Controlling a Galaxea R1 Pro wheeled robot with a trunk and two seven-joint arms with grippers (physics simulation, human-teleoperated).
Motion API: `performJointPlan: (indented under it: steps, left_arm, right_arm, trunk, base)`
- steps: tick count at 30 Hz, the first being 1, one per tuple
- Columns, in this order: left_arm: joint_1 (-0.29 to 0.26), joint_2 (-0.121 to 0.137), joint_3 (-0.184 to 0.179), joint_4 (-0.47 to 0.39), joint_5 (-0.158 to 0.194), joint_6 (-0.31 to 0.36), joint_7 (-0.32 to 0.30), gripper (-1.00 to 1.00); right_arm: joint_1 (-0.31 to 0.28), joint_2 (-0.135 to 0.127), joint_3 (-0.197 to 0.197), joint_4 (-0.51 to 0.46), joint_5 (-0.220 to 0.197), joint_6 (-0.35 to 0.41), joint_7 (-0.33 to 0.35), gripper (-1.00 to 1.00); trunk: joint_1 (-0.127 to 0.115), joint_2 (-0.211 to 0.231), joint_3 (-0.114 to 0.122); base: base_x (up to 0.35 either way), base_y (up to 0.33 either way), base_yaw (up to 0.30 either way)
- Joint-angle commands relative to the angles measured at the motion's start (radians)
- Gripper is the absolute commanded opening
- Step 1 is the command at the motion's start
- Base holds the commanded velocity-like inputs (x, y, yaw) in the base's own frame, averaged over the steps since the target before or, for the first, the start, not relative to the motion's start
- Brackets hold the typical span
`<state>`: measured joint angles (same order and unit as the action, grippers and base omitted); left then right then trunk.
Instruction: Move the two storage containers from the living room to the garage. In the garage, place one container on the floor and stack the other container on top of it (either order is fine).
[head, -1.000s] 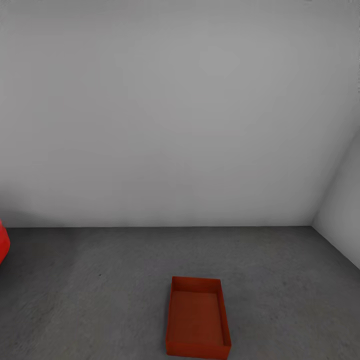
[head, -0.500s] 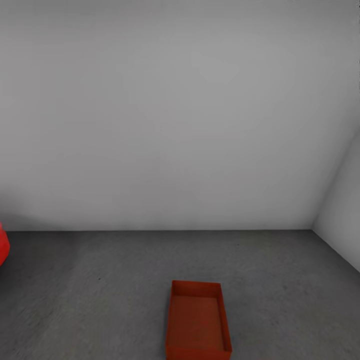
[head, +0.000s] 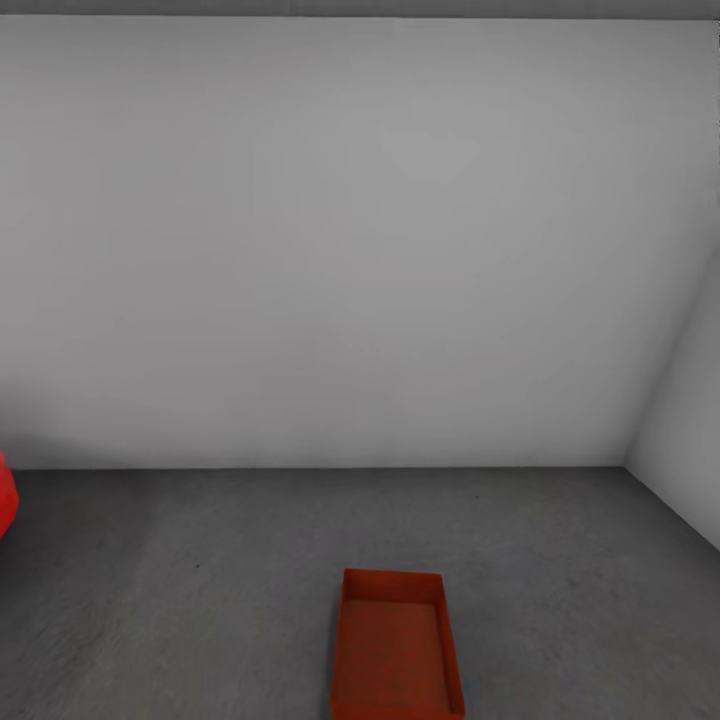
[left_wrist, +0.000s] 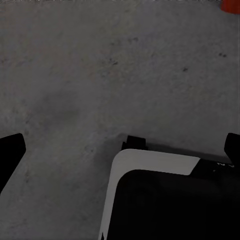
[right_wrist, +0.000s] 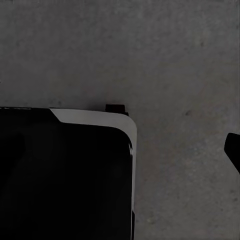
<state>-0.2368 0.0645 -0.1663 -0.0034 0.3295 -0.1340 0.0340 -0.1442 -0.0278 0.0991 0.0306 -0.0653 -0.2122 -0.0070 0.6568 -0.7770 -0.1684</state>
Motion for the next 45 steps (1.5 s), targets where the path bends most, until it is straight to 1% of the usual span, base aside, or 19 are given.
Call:
performJointPlan:
  steps: [1, 16, 22, 28, 45]
  left_arm:
    - [-0.001, 0.000, -0.009, 0.000, 0.006, -0.003, 0.003, 1.00]
    - [-0.001, 0.000, -0.009, 0.000, 0.006, -0.003, 0.003, 1.00]
    - [-0.001, 0.000, -0.008, 0.000, 0.006, -0.003, 0.003, 1.00]
    - [-0.001, 0.000, -0.009, 0.000, 0.006, -0.003, 0.003, 1.00]
    - [-0.001, 0.000, -0.009, 0.000, 0.006, -0.003, 0.003, 1.00]
  right_arm:
    - [-0.001, 0.000, 0.008, 0.003, -0.007, -0.007, -0.001, 1.00]
    - [-0.001, 0.001, 0.008, 0.003, -0.012, -0.011, -0.002, 1.00]
    - [-0.001, 0.000, 0.009, 0.002, -0.007, -0.012, -0.002, 1.00]
    - [-0.001, -0.007, 0.005, 0.002, -0.016, -0.012, -0.007, 1.00]
    - [-0.001, -0.013, 0.010, 0.002, -0.004, -0.007, 0.002, 1.00]
  trunk:
    - [0.000, -0.001, 0.000]
    - [0.000, -0.001, 0.024]
    - [0.000, -0.001, 0.026]
    - [0.000, -0.001, 0.027]
    - [0.000, -0.001, 0.029]
  base:
    - [0.000, 0.000, 0.000]
    - [0.000, 0.000, 0.000]
    - [0.000, 0.000, 0.000]
    - [0.000, 0.000, -0.028]
    - [0.000, 0.000, -0.257]
